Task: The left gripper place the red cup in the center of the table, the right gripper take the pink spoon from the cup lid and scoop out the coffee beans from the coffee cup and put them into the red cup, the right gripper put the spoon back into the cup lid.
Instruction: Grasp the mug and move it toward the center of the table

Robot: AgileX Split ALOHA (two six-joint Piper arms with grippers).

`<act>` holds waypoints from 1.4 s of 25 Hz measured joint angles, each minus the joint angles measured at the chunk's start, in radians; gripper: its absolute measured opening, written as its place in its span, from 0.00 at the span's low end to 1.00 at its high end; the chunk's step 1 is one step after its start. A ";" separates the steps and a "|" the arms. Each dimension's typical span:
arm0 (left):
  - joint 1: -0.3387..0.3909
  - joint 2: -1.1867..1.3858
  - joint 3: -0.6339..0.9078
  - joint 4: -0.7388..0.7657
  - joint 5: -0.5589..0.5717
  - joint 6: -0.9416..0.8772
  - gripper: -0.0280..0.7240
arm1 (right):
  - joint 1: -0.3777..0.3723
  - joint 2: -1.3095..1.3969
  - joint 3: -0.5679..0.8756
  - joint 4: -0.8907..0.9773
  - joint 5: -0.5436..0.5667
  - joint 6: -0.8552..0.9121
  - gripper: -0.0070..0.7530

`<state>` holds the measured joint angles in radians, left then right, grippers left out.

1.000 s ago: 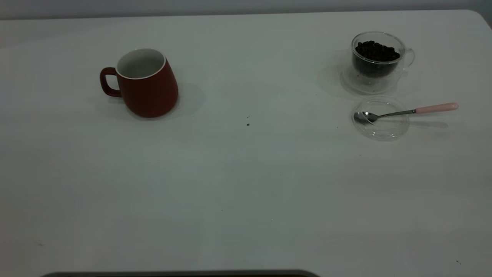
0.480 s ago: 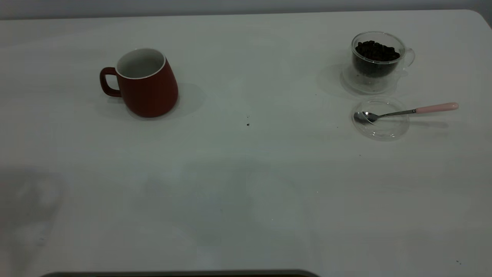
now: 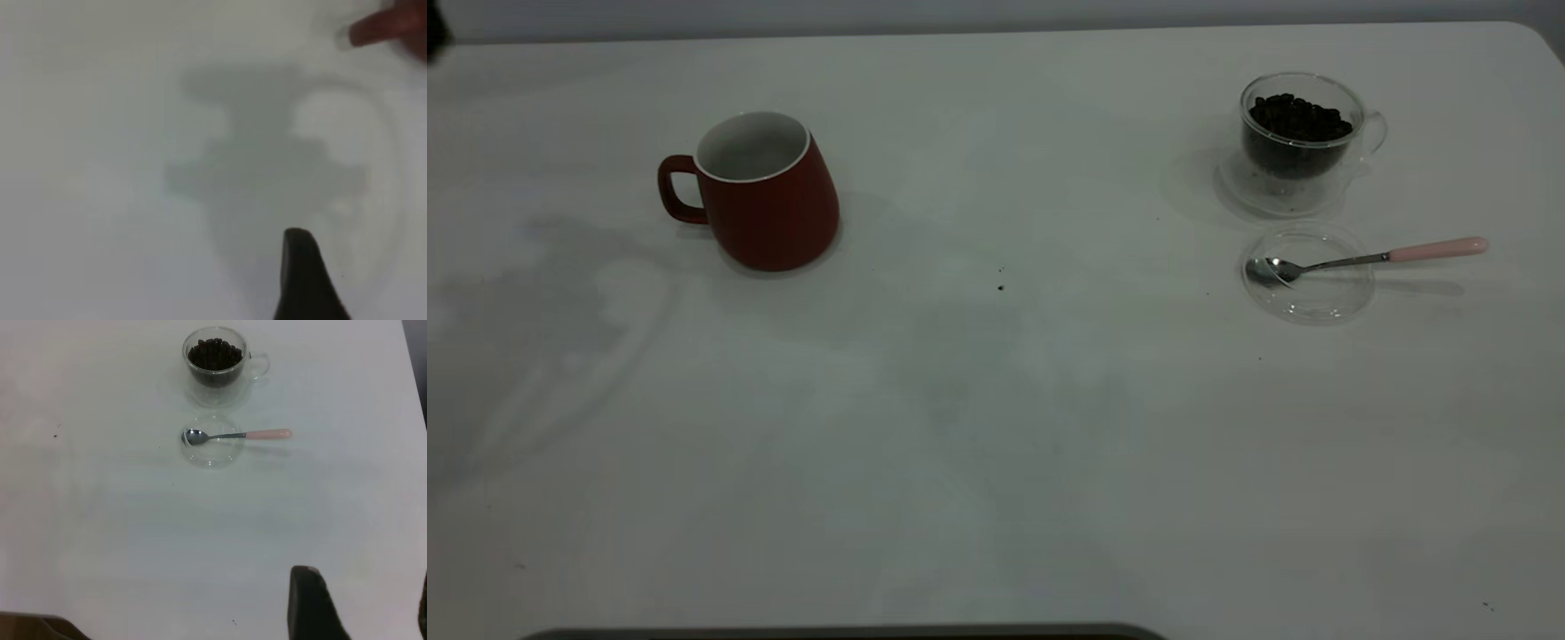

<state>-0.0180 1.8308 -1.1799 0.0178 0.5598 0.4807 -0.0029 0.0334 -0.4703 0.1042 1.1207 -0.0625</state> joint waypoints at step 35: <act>-0.188 0.497 -0.222 -0.205 -0.254 0.879 0.68 | 0.000 0.000 0.000 0.000 0.000 0.000 0.56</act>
<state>-0.2062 2.3277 -1.4016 -0.1876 0.3054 1.3598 -0.0029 0.0334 -0.4703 0.1042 1.1207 -0.0625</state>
